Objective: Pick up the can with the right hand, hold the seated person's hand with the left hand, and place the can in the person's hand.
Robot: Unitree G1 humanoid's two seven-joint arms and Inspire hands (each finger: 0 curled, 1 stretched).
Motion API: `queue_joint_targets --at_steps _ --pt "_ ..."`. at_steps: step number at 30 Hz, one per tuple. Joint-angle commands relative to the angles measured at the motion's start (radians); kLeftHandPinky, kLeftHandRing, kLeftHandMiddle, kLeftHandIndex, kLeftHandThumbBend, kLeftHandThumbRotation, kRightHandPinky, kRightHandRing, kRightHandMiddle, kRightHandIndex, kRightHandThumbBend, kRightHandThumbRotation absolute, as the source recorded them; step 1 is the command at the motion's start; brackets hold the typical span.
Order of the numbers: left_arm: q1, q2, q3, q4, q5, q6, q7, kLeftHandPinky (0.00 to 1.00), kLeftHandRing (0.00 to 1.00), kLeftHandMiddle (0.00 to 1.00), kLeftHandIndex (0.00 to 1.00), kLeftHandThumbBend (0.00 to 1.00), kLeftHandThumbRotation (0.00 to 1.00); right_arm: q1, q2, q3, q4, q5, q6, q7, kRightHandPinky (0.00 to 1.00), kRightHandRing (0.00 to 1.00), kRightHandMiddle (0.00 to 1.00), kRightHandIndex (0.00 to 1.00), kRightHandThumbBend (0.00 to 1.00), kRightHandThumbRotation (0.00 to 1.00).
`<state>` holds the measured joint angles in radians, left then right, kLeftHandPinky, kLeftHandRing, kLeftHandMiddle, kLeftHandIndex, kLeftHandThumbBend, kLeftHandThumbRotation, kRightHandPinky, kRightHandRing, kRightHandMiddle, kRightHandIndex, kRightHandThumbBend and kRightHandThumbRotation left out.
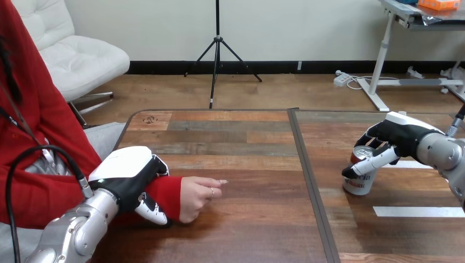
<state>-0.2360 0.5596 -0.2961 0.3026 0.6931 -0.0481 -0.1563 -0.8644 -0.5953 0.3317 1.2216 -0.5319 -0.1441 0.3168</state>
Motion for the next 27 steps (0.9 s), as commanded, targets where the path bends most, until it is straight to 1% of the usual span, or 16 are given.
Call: queue_joint_targets --at_steps 1,7,11,16,17,20,23,25,27 --pt "-0.074 -0.005 0.038 -0.095 -0.028 -0.019 0.012 0.3 0.36 0.41 0.41 0.8 0.0 -0.08 -0.006 -0.002 -0.016 0.003 -0.01 -0.003 0.66 0.71 0.74 0.72 1.0 0.34" --pt "-0.076 -0.003 0.034 -0.089 -0.025 -0.026 0.019 0.29 0.36 0.41 0.41 0.8 0.0 -0.078 -0.005 -0.002 -0.013 0.003 -0.01 -0.009 0.64 0.69 0.72 0.72 1.0 0.33" --pt "-0.077 -0.004 0.034 -0.089 -0.025 -0.025 0.019 0.29 0.36 0.41 0.41 0.8 0.0 -0.077 -0.005 -0.002 -0.015 0.004 -0.01 -0.011 0.65 0.69 0.72 0.71 1.0 0.33" --pt "-0.078 -0.001 0.033 -0.087 -0.023 -0.03 0.021 0.29 0.36 0.41 0.41 0.79 0.0 -0.075 -0.004 -0.002 -0.016 0.003 -0.011 -0.018 0.63 0.67 0.7 0.7 1.0 0.29" --pt "-0.078 -0.002 0.033 -0.089 -0.022 -0.026 0.018 0.29 0.36 0.41 0.41 0.79 0.0 -0.073 -0.005 0.0 -0.018 0.0 -0.019 -0.023 0.63 0.67 0.7 0.7 1.0 0.28" --pt "-0.078 -0.003 0.034 -0.092 -0.024 -0.021 0.016 0.3 0.36 0.42 0.42 0.79 0.0 -0.07 -0.007 0.004 -0.021 -0.005 -0.027 -0.034 0.61 0.65 0.68 0.68 1.0 0.25" --pt "-0.077 -0.003 0.035 -0.092 -0.024 -0.024 0.019 0.3 0.36 0.42 0.42 0.79 0.0 -0.068 -0.005 0.005 -0.021 -0.006 -0.024 -0.043 0.59 0.62 0.65 0.67 1.0 0.18" --pt "-0.077 -0.003 0.035 -0.092 -0.024 -0.023 0.018 0.3 0.36 0.41 0.42 0.79 0.0 -0.068 -0.005 0.006 -0.02 -0.008 -0.024 -0.047 0.58 0.61 0.64 0.65 0.98 0.11" --pt "-0.076 -0.004 0.035 -0.094 -0.024 -0.02 0.018 0.29 0.36 0.41 0.42 0.79 0.0 -0.067 -0.004 0.007 -0.02 -0.009 -0.025 -0.053 0.57 0.6 0.63 0.64 0.96 0.08"
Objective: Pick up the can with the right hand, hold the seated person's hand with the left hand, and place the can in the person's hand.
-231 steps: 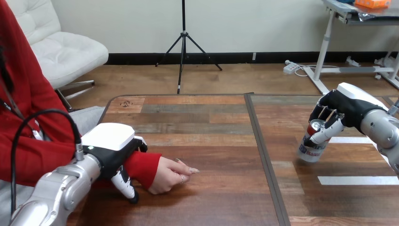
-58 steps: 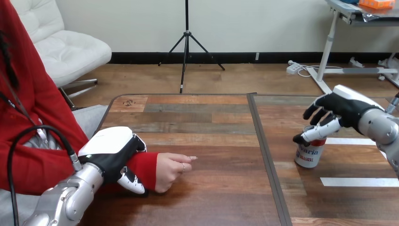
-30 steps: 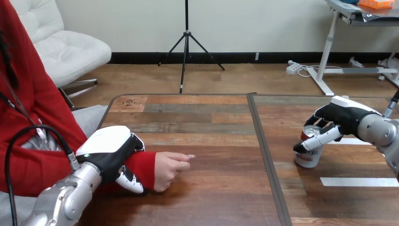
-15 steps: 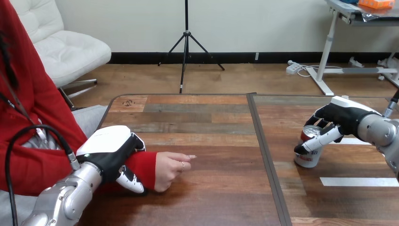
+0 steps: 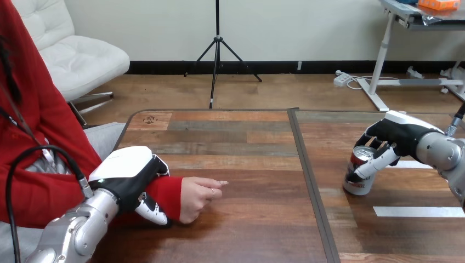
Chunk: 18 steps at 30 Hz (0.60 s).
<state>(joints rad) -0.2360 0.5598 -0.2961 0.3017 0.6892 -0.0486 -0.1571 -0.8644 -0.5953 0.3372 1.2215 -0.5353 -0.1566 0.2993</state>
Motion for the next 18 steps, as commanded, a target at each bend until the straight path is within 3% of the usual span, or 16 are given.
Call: queue_joint_targets --at_steps 1,18 --pt "-0.076 -0.005 0.035 -0.093 -0.02 -0.018 0.018 0.29 0.36 0.41 0.42 0.79 0.0 -0.067 -0.004 0.002 -0.019 -0.006 -0.013 -0.037 0.57 0.59 0.62 0.64 0.96 0.06" --pt "-0.076 0.0 0.037 -0.092 -0.02 -0.026 0.025 0.29 0.35 0.41 0.41 0.79 0.0 -0.057 -0.005 0.006 -0.015 -0.028 -0.037 -0.086 0.6 0.63 0.63 0.52 0.8 0.0"
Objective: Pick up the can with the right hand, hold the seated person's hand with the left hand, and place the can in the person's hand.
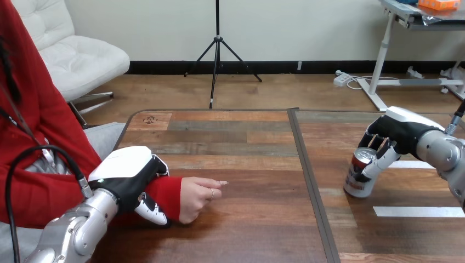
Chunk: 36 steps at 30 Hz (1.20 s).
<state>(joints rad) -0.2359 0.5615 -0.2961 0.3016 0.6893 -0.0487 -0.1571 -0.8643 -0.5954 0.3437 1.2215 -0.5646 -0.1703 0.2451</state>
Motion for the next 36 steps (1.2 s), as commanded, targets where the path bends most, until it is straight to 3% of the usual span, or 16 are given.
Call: queue_joint_targets --at_steps 1,7,13,36 --pt "-0.076 -0.001 0.038 -0.093 -0.02 -0.025 0.024 0.29 0.35 0.41 0.41 0.78 0.0 -0.056 -0.005 -0.001 -0.015 0.003 -0.025 -0.033 0.58 0.62 0.62 0.52 0.79 0.0" --pt "-0.076 -0.002 0.04 -0.097 -0.023 -0.02 0.02 0.29 0.35 0.41 0.41 0.78 0.0 -0.055 -0.006 0.0 -0.011 0.001 -0.035 -0.041 0.44 0.49 0.53 0.49 0.77 0.0" --pt "-0.077 -0.002 0.041 -0.095 -0.024 -0.02 0.023 0.29 0.35 0.41 0.41 0.78 0.0 -0.056 -0.007 0.005 -0.006 -0.004 -0.036 -0.047 0.39 0.44 0.49 0.48 0.77 0.0" --pt "-0.075 0.006 0.043 -0.098 -0.028 -0.028 0.03 0.29 0.35 0.41 0.42 0.77 0.0 -0.051 -0.013 0.0 -0.014 -0.003 -0.053 -0.067 0.39 0.44 0.48 0.48 0.81 0.0"
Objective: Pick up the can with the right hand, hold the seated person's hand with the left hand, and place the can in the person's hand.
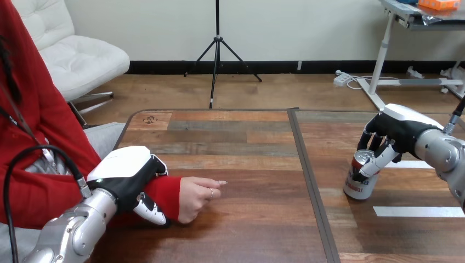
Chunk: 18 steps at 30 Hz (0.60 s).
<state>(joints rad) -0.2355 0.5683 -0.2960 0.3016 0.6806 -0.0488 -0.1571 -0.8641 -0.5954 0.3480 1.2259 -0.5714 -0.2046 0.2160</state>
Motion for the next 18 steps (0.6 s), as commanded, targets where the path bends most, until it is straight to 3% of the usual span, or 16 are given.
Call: queue_joint_targets --at_steps 1,18 --pt "-0.076 -0.001 0.043 -0.099 -0.02 -0.027 0.029 0.3 0.35 0.41 0.42 0.77 0.0 -0.052 -0.013 -0.004 -0.018 0.003 -0.019 -0.038 0.39 0.44 0.48 0.48 0.81 0.0" --pt "-0.072 0.008 0.041 -0.096 -0.007 -0.052 0.055 0.31 0.36 0.42 0.44 0.78 0.0 -0.06 -0.016 -0.027 -0.022 0.031 -0.021 -0.027 0.4 0.45 0.51 0.47 0.82 0.0"
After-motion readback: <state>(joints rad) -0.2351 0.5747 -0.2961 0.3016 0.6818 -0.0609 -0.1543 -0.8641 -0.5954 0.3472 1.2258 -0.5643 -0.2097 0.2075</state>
